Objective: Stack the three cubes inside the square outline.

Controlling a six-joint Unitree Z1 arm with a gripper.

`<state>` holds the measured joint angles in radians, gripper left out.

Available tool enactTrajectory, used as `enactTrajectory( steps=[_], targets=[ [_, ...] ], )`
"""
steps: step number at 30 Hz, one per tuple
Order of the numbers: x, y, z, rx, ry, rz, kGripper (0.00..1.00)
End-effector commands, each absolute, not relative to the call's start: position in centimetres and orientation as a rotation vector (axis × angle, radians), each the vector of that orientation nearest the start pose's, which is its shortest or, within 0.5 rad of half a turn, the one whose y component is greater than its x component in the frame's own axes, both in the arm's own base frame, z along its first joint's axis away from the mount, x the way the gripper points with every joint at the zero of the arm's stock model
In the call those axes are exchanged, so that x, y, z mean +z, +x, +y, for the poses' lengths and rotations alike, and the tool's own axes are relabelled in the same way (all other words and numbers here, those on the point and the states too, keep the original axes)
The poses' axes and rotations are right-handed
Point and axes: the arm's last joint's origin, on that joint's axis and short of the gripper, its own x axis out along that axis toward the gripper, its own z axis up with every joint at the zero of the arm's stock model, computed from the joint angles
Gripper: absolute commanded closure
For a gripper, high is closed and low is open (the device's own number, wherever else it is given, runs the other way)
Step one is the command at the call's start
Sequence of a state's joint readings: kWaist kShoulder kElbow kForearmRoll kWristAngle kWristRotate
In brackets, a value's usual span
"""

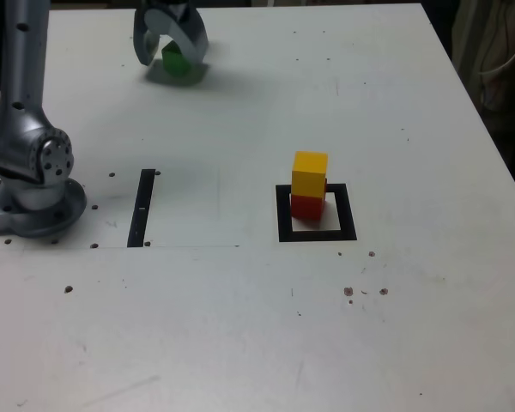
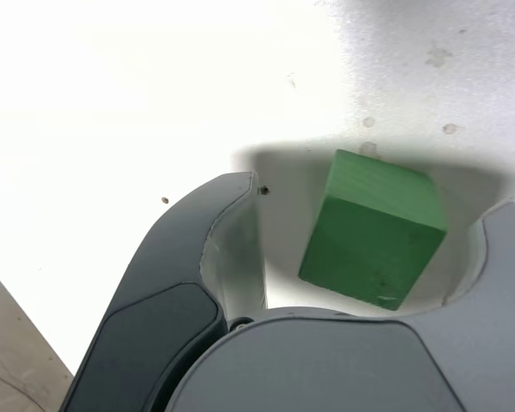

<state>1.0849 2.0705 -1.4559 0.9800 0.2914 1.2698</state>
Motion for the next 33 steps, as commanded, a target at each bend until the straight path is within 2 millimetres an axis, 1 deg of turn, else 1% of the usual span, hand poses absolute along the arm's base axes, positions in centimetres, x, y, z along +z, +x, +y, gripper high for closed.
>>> enactTrajectory(
  steps=[1, 8, 18, 23, 29, 33],
  targets=[
    [21.81, 16.27, 33.88, -0.066, 0.236, 1.833, 0.21],
    [21.84, 16.44, 34.17, -0.043, 0.25, 1.817, 0.33],
    [21.79, 16.52, 34.32, -0.033, 0.257, 1.812, 0.4],
    [21.7, 16.53, 34.31, -0.036, 0.254, 1.813, 0.41],
    [21.8, 16.74, 34.4, -0.036, 0.252, 1.779, 0.57],
    [21.83, 17.02, 34.46, -0.036, 0.249, 1.731, 0.63]
  ],
)
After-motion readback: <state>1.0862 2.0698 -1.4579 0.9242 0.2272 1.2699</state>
